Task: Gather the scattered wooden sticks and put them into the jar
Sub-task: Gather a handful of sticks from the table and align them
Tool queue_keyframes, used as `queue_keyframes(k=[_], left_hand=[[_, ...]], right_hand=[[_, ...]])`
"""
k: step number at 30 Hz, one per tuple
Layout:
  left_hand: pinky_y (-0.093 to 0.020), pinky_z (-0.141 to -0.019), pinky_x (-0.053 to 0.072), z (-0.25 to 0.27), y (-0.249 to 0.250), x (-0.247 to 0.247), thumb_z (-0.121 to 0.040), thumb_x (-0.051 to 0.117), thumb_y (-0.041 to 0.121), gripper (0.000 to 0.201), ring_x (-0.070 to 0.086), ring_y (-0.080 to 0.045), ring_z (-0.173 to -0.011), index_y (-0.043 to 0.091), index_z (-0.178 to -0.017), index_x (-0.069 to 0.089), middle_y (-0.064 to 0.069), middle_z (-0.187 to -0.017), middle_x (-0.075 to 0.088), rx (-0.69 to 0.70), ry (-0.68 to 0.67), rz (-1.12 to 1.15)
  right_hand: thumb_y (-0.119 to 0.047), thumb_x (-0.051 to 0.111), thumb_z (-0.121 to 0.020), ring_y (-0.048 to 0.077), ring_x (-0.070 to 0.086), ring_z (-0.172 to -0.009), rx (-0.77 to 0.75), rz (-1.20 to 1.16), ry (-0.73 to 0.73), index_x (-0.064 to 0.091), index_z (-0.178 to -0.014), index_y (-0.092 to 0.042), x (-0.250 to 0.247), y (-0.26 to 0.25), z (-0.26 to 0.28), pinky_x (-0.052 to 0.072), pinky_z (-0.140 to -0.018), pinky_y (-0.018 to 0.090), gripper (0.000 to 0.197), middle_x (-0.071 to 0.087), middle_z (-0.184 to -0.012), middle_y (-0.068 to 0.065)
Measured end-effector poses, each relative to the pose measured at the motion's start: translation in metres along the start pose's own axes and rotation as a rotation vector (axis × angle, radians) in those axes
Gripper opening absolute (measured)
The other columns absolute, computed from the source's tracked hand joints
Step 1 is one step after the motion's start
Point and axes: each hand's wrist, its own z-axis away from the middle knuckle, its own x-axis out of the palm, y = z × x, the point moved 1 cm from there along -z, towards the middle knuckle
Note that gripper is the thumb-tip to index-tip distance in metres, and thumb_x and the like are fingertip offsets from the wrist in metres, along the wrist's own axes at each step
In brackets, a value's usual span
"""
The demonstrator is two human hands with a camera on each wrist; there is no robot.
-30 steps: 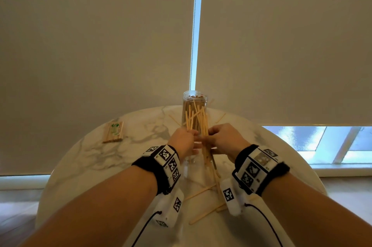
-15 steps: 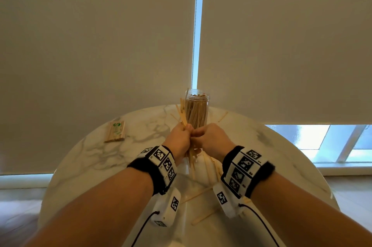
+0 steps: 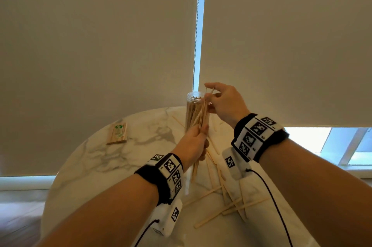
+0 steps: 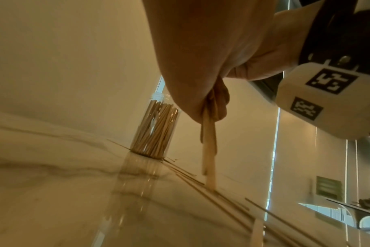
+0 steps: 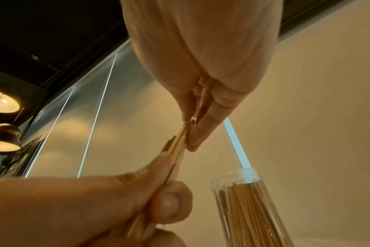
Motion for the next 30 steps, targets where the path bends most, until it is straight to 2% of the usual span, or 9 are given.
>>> queue_keyframes(k=[7, 12, 15, 18, 21, 24, 26, 28, 30], left_hand=[[-0.023, -0.043, 0.029, 0.0, 0.002, -0.01, -0.106, 0.037, 0.045, 0.034, 0.031, -0.008, -0.045, 0.015, -0.091, 0.046, 0.004, -0.063, 0.042, 0.028, 0.018, -0.002], [-0.029, -0.059, 0.054, -0.005, 0.002, -0.023, -0.106, 0.035, 0.043, 0.033, 0.059, -0.014, -0.073, 0.018, -0.099, 0.055, -0.004, -0.093, 0.065, 0.077, 0.272, -0.038], [-0.041, -0.08, 0.061, -0.006, 0.007, -0.024, -0.106, 0.034, 0.045, 0.034, 0.066, -0.014, -0.096, 0.021, -0.112, 0.058, -0.002, -0.11, 0.069, 0.117, 0.272, -0.083], [-0.04, -0.076, 0.056, -0.002, 0.014, -0.013, -0.107, 0.033, 0.042, 0.036, 0.069, -0.019, -0.075, 0.018, -0.11, 0.059, -0.008, -0.092, 0.074, 0.132, 0.156, -0.09], [-0.032, -0.054, 0.051, 0.004, 0.015, -0.003, -0.108, 0.033, 0.039, 0.034, 0.047, -0.008, -0.049, 0.012, -0.118, 0.051, -0.001, -0.069, 0.051, 0.145, 0.112, -0.022], [-0.025, -0.045, 0.039, 0.009, 0.011, -0.002, -0.107, 0.034, 0.041, 0.029, 0.037, -0.006, -0.046, 0.018, -0.119, 0.049, 0.003, -0.068, 0.043, 0.122, 0.088, -0.084], [-0.024, -0.044, 0.035, 0.012, 0.008, -0.001, -0.106, 0.036, 0.045, 0.033, 0.036, -0.007, -0.046, 0.019, -0.109, 0.055, 0.006, -0.065, 0.043, 0.089, 0.022, -0.154], [-0.024, -0.044, 0.034, 0.014, 0.008, 0.003, -0.104, 0.036, 0.051, 0.041, 0.036, -0.008, -0.047, 0.017, -0.098, 0.058, 0.007, -0.063, 0.044, 0.085, -0.028, -0.209], [-0.026, -0.046, 0.032, 0.012, 0.009, 0.008, -0.103, 0.037, 0.053, 0.044, 0.034, -0.009, -0.047, 0.014, -0.092, 0.055, 0.007, -0.061, 0.043, 0.076, -0.055, -0.175]], right_hand=[[-0.014, 0.05, -0.103, 0.018, 0.074, -0.072, -0.038, -0.132, 0.285, 0.058, -0.116, -0.013, -0.034, 0.0, -0.008, 0.06, -0.066, 0.029, 0.015, 0.075, -0.091, 0.004], [-0.013, 0.05, -0.101, 0.017, 0.07, -0.072, -0.095, -0.016, 0.387, 0.06, -0.113, -0.017, -0.046, 0.007, -0.01, 0.061, -0.07, 0.031, 0.016, 0.072, -0.088, 0.004], [-0.011, 0.057, -0.1, 0.018, 0.07, -0.071, -0.05, 0.106, 0.125, 0.062, -0.12, -0.009, -0.035, 0.006, -0.003, 0.062, -0.071, 0.034, 0.021, 0.073, -0.086, 0.005], [-0.01, 0.065, -0.096, 0.018, 0.073, -0.069, -0.052, 0.195, -0.148, 0.066, -0.117, -0.009, -0.013, 0.005, 0.01, 0.063, -0.073, 0.036, 0.021, 0.074, -0.081, 0.004], [-0.014, 0.067, -0.095, 0.022, 0.075, -0.077, -0.049, 0.146, -0.162, 0.07, -0.11, -0.011, -0.003, 0.006, 0.014, 0.063, -0.076, 0.038, 0.016, 0.075, -0.084, 0.003], [-0.036, 0.058, -0.1, 0.02, 0.07, -0.096, -0.014, 0.065, -0.051, 0.056, -0.134, -0.017, -0.004, 0.004, 0.01, 0.059, -0.087, 0.04, 0.039, 0.067, -0.11, -0.001], [-0.047, 0.046, -0.102, 0.012, 0.057, -0.113, -0.048, 0.095, 0.05, 0.043, -0.146, -0.024, -0.009, -0.003, 0.007, 0.048, -0.093, 0.032, 0.049, 0.055, -0.128, -0.007], [-0.048, 0.04, -0.104, 0.013, 0.058, -0.11, -0.063, 0.182, 0.0, 0.057, -0.134, -0.019, -0.012, -0.007, 0.005, 0.046, -0.097, 0.033, 0.045, 0.061, -0.126, -0.004], [-0.043, 0.041, -0.104, 0.022, 0.07, -0.094, -0.008, 0.283, -0.209, 0.073, -0.104, -0.012, -0.007, -0.006, 0.007, 0.053, -0.095, 0.043, 0.045, 0.074, -0.102, 0.004]])
